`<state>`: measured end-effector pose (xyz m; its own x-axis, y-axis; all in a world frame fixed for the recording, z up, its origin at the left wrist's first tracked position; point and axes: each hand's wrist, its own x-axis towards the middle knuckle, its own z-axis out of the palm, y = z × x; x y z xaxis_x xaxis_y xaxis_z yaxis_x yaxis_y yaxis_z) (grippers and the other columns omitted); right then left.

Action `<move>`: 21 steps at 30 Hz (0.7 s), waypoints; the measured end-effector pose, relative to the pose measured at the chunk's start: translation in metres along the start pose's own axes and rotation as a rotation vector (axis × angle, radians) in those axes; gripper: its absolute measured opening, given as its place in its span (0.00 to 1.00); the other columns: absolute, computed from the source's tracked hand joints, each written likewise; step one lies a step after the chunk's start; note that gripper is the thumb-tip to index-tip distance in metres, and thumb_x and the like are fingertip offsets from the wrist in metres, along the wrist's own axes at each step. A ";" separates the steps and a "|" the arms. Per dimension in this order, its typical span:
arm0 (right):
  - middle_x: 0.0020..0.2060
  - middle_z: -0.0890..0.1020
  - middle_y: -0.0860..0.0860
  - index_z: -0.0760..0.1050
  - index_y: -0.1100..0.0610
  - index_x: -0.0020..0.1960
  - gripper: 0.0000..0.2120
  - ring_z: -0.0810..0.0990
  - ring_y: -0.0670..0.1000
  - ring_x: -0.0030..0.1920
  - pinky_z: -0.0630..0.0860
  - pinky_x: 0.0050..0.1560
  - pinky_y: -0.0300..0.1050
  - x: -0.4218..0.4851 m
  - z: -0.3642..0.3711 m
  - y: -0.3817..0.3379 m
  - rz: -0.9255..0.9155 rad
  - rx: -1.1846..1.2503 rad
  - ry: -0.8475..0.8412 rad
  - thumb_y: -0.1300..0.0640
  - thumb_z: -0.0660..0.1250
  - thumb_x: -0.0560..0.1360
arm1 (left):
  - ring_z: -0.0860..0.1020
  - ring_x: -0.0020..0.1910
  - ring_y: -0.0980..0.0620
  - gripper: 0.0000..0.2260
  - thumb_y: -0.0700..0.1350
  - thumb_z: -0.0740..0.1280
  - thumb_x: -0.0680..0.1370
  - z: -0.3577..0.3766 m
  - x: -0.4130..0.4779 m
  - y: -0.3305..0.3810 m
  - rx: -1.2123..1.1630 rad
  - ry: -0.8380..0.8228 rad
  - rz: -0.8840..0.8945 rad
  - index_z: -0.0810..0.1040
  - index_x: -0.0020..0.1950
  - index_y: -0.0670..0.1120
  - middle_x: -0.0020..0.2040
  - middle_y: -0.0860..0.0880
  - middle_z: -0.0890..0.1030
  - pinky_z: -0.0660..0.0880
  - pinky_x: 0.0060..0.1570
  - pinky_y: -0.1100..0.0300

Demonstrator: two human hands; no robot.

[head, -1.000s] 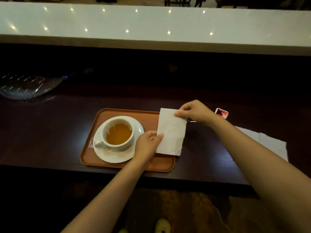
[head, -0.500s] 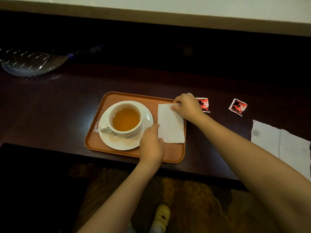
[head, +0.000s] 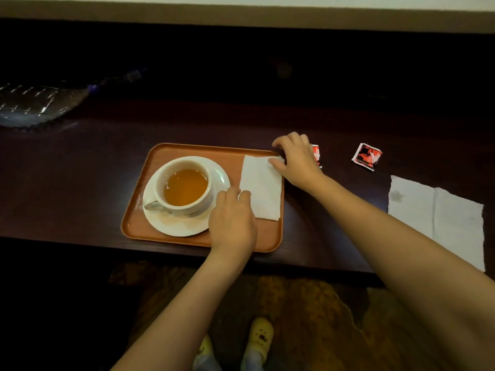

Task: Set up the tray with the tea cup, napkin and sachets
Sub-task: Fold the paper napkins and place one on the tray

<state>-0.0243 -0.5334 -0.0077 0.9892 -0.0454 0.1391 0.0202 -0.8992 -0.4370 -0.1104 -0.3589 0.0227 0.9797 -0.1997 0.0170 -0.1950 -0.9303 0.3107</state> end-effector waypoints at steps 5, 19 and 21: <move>0.59 0.71 0.58 0.68 0.56 0.63 0.22 0.66 0.59 0.60 0.64 0.60 0.53 -0.021 -0.042 0.028 0.067 -0.015 -0.095 0.50 0.66 0.72 | 0.70 0.62 0.46 0.15 0.45 0.60 0.77 -0.008 0.011 0.027 -0.073 -0.028 0.138 0.71 0.63 0.46 0.63 0.45 0.74 0.71 0.57 0.51; 0.61 0.71 0.58 0.67 0.58 0.64 0.23 0.70 0.57 0.61 0.71 0.61 0.53 -0.153 -0.175 0.128 0.452 -0.030 -0.169 0.50 0.66 0.73 | 0.71 0.61 0.41 0.17 0.41 0.63 0.74 0.014 0.029 0.187 -0.143 -0.298 0.590 0.73 0.62 0.43 0.60 0.41 0.77 0.69 0.59 0.50; 0.60 0.72 0.58 0.67 0.58 0.64 0.23 0.70 0.58 0.61 0.71 0.60 0.53 -0.176 -0.178 0.142 0.553 -0.060 -0.150 0.50 0.66 0.73 | 0.72 0.60 0.42 0.16 0.40 0.63 0.74 0.025 0.023 0.207 -0.151 -0.326 0.624 0.74 0.62 0.42 0.59 0.41 0.77 0.71 0.56 0.50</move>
<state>-0.2214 -0.7308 0.0635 0.8603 -0.4574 -0.2252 -0.5097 -0.7827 -0.3573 -0.1296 -0.5633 0.0638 0.6193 -0.7840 -0.0426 -0.6828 -0.5646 0.4638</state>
